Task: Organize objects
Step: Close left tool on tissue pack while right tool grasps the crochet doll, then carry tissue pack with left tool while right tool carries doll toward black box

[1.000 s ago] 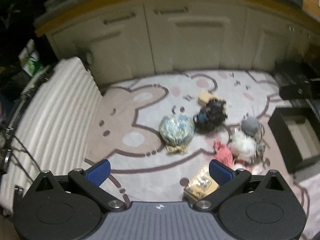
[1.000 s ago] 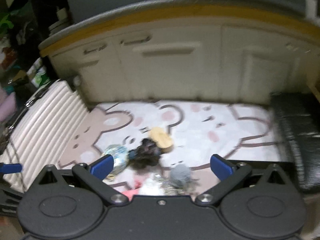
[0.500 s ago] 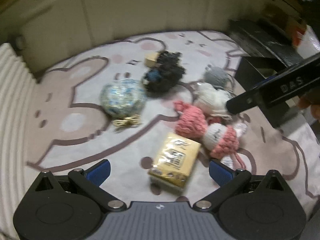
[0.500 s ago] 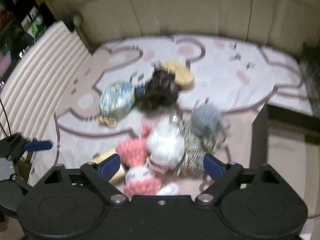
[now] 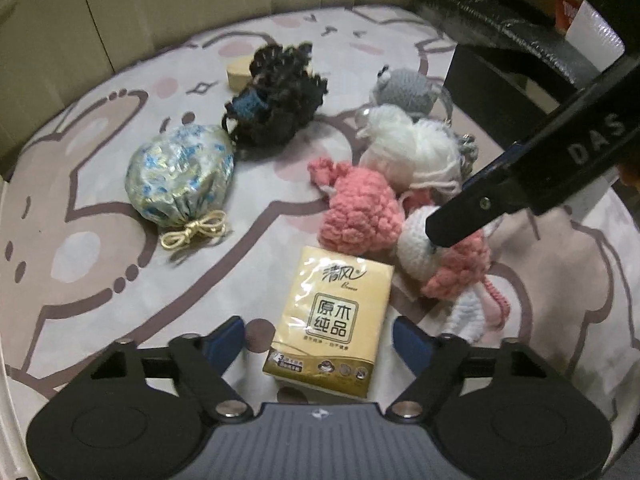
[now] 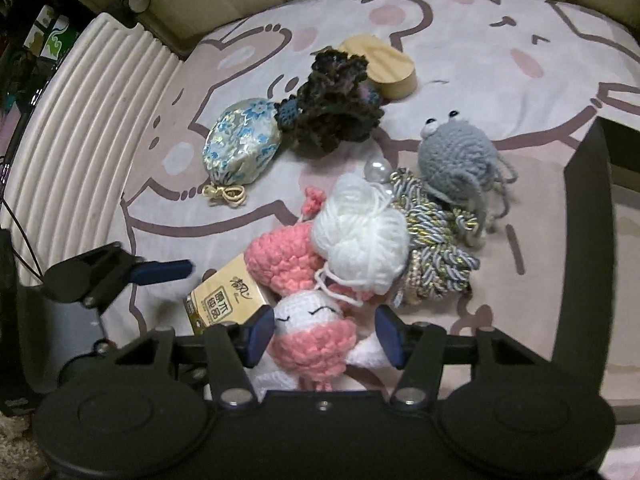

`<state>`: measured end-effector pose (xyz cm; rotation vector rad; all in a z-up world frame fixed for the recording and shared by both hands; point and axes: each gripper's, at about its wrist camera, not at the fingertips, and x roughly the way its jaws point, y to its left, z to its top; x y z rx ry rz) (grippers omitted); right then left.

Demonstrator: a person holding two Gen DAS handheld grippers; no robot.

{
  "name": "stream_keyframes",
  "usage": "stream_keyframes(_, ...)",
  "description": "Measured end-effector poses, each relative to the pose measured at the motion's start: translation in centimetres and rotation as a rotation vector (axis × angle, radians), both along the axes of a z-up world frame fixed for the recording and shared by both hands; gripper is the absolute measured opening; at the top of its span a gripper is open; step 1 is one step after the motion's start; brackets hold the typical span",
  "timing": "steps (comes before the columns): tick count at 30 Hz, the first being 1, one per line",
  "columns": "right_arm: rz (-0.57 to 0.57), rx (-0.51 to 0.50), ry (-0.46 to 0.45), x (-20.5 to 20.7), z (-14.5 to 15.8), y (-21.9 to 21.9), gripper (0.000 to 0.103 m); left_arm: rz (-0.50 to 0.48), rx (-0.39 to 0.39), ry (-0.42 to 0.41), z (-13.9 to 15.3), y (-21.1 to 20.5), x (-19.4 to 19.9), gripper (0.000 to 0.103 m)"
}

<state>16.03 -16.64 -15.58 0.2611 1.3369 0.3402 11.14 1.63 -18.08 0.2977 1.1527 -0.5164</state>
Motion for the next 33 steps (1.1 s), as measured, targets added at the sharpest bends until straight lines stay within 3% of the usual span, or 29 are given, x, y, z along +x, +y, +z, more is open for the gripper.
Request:
stream_keyframes(1,0.009,-0.004,0.009,0.2,-0.2,0.3,0.058,0.012,0.004,0.010,-0.4,0.0,0.1,0.068)
stream_keyframes(5,0.017,-0.017,0.043,0.4,-0.8,0.8,0.057,0.092,-0.009,0.005,-0.6,0.4,-0.1,0.059)
stream_keyframes(10,0.028,-0.016,0.066,0.5,-0.9,1.1,0.051,0.232,0.021,0.024,-0.2,2.2,-0.9,0.059)
stream_keyframes(16,0.045,-0.039,0.129,-0.1,-0.5,1.8,0.048,0.384,0.027,0.109,0.3,5.3,-2.1,0.059)
stream_keyframes(29,0.126,-0.096,0.111,0.1,-2.6,3.8,0.053,0.230,0.110,0.125,-0.2,3.2,-0.6,0.068)
stream_keyframes(33,0.150,-0.114,0.078,-0.1,-2.1,4.0,0.051,0.209,0.112,0.142,0.1,3.0,-0.6,0.054)
